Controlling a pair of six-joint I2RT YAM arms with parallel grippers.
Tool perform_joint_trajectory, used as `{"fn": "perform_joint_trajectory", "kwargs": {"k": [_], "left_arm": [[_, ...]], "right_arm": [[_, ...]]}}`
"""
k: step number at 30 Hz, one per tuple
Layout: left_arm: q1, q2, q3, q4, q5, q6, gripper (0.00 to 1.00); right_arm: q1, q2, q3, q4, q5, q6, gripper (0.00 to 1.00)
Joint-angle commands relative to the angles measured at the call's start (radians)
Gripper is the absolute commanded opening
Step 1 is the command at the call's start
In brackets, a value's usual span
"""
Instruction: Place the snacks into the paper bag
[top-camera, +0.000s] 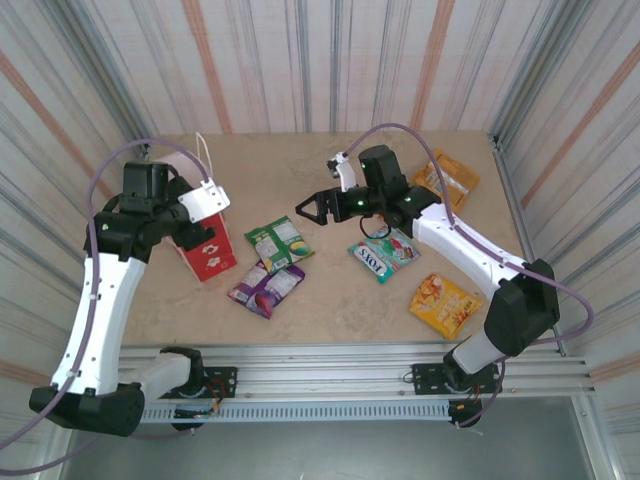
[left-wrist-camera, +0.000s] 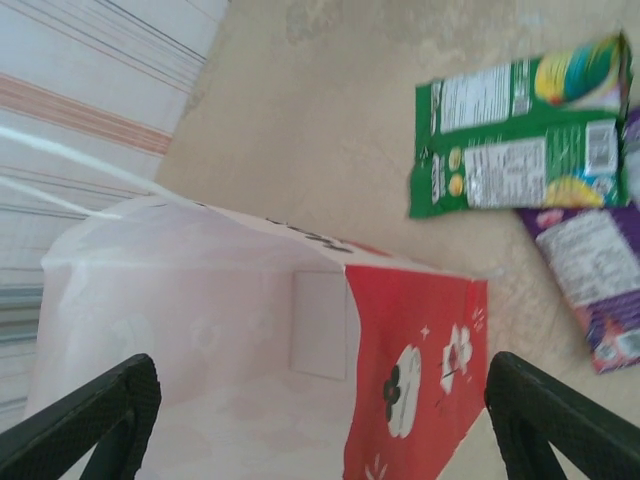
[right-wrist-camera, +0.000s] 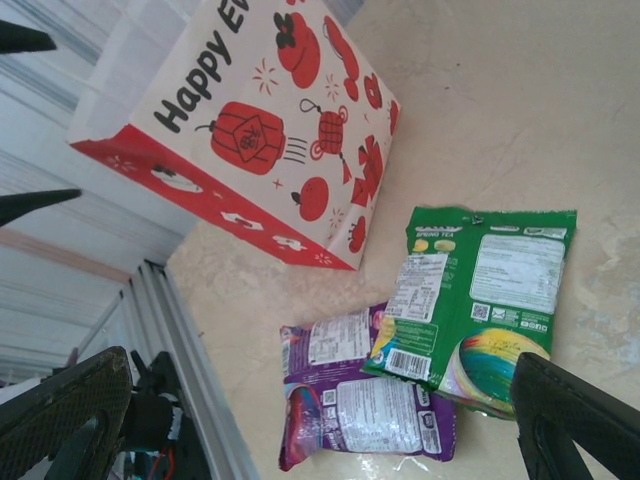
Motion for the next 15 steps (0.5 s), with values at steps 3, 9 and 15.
{"fn": "perform_joint_trajectory", "kwargs": {"k": [3, 9, 15], "left_arm": [[-0.045, -0.015, 0.072, -0.017, 0.005, -0.366, 0.89], [-0.049, 0.072, 0.196, -0.077, -0.018, -0.684, 0.86], [-0.051, 0.21, 0.347, -0.216, -0.042, -0.941, 0.82]], "right_arm": [[0.014, 0.018, 0.036, 0.009, -0.017, 0.031, 0.99], [0.015, 0.014, 0.038, 0.004, -0.019, 0.03, 0.99], [0.016, 0.005, 0.034, -0.004, -0.014, 0.023, 0.99]]}}
